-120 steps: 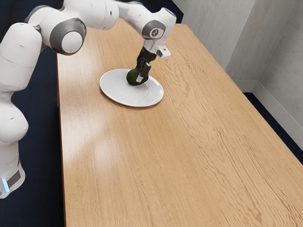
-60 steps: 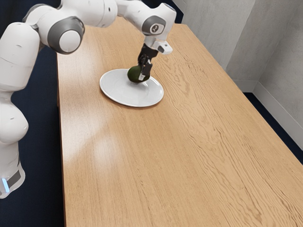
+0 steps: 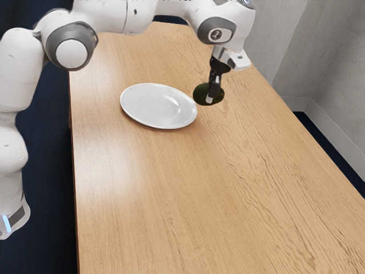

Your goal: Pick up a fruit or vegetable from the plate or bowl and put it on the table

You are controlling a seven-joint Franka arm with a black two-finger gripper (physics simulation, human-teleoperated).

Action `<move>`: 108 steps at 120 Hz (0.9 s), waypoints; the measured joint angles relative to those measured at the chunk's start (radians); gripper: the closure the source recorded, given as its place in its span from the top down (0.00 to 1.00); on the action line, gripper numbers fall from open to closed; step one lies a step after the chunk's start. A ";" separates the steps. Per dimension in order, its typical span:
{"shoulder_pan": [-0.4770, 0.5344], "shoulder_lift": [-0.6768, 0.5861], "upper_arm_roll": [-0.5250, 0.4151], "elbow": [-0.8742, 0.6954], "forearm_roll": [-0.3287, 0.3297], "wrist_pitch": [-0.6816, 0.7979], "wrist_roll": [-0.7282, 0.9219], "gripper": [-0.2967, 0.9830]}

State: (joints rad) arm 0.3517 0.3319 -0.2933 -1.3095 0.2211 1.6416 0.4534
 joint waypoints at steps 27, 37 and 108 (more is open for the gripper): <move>-0.075 0.016 0.001 0.003 0.033 0.009 -0.015 0.56; -0.077 0.017 0.002 0.004 0.035 0.010 -0.019 0.66; -0.075 0.021 0.003 0.004 0.038 0.017 -0.029 0.77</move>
State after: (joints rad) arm 0.2768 0.3525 -0.2907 -1.3058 0.2592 1.6588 0.4240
